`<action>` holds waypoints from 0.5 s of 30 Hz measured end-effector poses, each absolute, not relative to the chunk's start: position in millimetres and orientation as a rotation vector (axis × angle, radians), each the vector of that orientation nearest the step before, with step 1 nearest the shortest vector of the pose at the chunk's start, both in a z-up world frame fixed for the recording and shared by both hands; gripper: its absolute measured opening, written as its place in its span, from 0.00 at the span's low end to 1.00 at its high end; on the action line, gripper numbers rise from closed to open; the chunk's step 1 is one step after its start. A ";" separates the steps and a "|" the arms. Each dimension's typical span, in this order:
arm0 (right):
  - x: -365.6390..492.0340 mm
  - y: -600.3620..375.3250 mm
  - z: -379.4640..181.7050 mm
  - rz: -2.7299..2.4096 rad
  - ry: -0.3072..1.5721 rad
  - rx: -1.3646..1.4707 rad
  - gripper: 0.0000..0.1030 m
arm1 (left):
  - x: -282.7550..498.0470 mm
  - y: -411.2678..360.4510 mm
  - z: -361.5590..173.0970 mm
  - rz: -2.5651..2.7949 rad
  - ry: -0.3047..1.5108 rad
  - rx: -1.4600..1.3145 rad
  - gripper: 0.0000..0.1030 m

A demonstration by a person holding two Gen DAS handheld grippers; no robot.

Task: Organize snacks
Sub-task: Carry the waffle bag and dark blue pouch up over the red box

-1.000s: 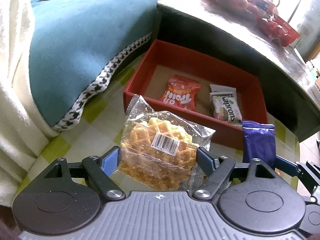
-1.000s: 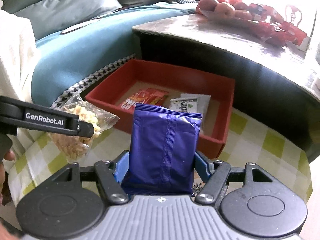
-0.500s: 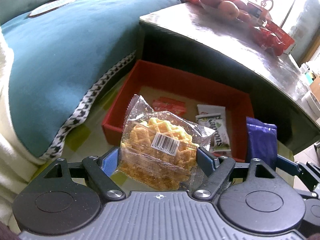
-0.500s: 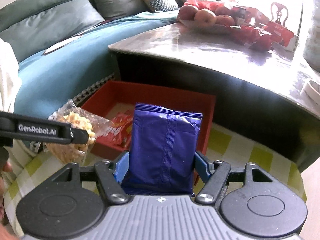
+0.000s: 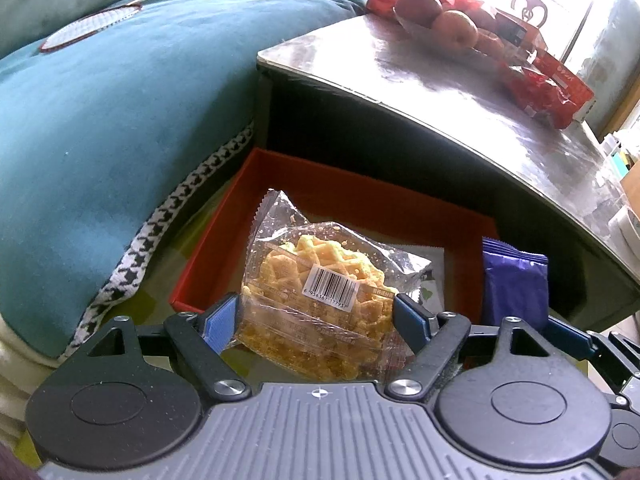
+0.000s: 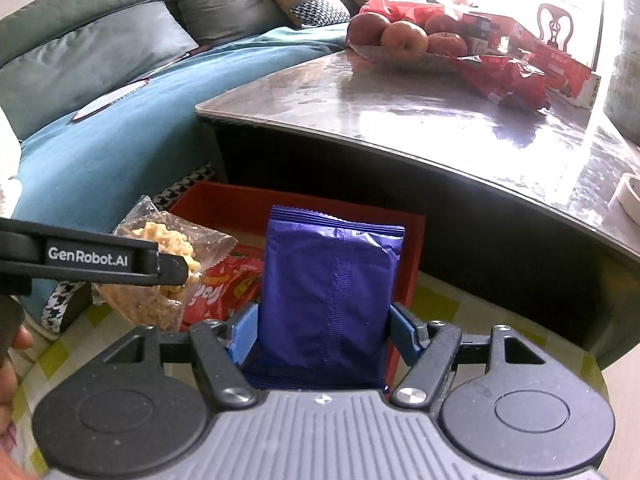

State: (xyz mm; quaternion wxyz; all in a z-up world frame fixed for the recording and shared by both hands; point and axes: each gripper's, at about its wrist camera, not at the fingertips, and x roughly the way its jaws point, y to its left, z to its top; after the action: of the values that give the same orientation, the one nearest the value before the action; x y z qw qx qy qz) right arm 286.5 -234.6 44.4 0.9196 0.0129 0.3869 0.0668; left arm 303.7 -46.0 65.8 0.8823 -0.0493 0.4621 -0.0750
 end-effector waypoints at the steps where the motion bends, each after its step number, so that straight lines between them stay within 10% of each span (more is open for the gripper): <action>1: 287.7 -235.6 43.7 0.136 0.797 0.028 0.68 | 305.1 -46.7 65.7 -0.156 0.962 -0.103 0.83; 15: 296.8 -236.3 39.9 0.129 0.800 0.018 0.68 | 318.9 -54.2 62.2 -0.136 0.948 -0.080 0.83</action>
State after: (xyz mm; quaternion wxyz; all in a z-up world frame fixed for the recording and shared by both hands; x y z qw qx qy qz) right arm 296.8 -236.3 39.9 0.9189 0.0087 0.3893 0.0625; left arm 318.9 -54.2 62.2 0.8867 -0.0384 0.4562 -0.0653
